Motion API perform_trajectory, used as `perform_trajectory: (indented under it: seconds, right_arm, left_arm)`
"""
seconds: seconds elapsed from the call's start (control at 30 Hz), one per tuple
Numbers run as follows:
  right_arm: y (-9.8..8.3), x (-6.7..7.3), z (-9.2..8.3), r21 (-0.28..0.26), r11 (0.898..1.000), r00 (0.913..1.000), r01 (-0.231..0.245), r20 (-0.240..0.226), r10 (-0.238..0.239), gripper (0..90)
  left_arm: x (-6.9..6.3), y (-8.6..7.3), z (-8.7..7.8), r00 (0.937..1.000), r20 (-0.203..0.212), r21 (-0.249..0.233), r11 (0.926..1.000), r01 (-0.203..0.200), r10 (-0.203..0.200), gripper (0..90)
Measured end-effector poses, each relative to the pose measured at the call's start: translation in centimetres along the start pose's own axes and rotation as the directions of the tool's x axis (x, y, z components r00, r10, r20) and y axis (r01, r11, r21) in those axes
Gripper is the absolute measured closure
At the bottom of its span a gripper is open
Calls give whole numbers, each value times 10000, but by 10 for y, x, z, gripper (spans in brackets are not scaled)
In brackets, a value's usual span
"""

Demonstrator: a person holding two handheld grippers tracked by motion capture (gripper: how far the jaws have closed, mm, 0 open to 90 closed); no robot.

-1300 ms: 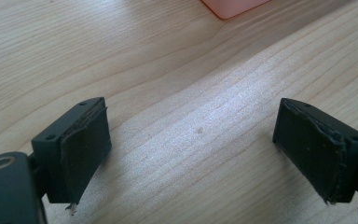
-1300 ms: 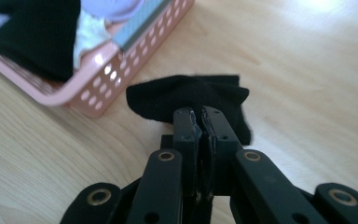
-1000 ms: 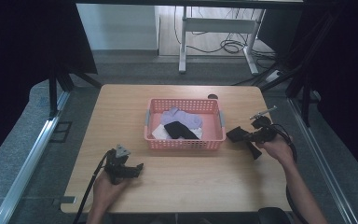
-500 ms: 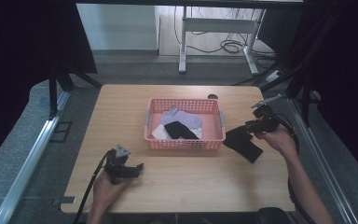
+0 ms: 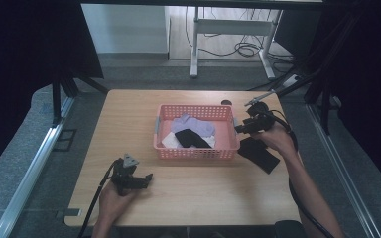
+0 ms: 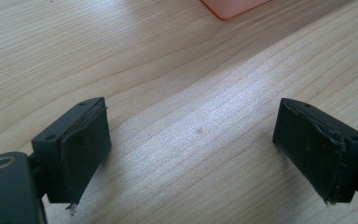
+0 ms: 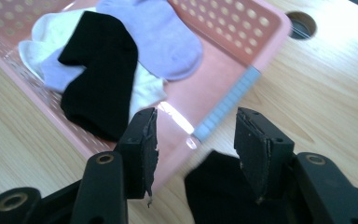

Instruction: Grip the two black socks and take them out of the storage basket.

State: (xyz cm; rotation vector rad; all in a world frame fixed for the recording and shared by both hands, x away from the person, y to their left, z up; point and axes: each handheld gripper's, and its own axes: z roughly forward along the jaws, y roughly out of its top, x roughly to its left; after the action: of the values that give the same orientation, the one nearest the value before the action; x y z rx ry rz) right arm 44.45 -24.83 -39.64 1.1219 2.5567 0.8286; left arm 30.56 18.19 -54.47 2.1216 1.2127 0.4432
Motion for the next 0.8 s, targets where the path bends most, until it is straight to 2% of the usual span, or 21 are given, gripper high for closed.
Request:
perform_trajectory:
  seconds: [0.2,0.27,0.33,0.53,0.57,0.6,0.63,0.67,0.73,0.77,0.8]
  right_arm:
    - [19,17,19,34,9987,9982,514,-321,-513,505]
    - [21,19,22,75,9985,9978,547,-385,-544,507]
    - [30,29,37,208,9970,9956,743,-583,-730,518]
    - [43,46,65,451,9917,9892,1204,-890,-1161,529]
    - [43,46,65,451,9917,9892,1204,-890,-1161,529]
    - [47,53,76,580,9888,9860,1378,-1023,-1315,531]
    - [47,53,76,580,9888,9860,1378,-1023,-1315,531]
    - [50,59,86,710,9859,9830,1517,-1148,-1430,531]
    - [51,61,90,759,9842,9816,1601,-1175,-1506,531]
    - [53,66,102,907,9811,9794,1708,-1241,-1590,531]
    - [53,66,102,907,9811,9794,1708,-1241,-1590,531]
  left_arm:
    - [0,0,0,10000,0,-3,10000,0,0,106]
    - [0,0,0,10000,1,-3,10000,2,-2,106]
    - [0,0,0,10000,2,-4,10000,4,-4,106]
    - [0,0,0,10000,0,-6,10000,5,-5,106]
    - [0,0,0,10000,0,-4,10000,3,-3,106]
    - [0,0,0,10000,-8,9,10000,-13,13,106]
    - [0,0,0,10000,-7,12,10000,-15,15,106]
    - [0,0,0,10000,-6,3,10000,-16,16,106]
    - [0,0,0,10000,-1,3,10000,-18,18,106]
    - [0,0,0,10000,-3,4,10000,-19,19,106]
    - [0,0,0,10000,-3,4,10000,-19,19,106]
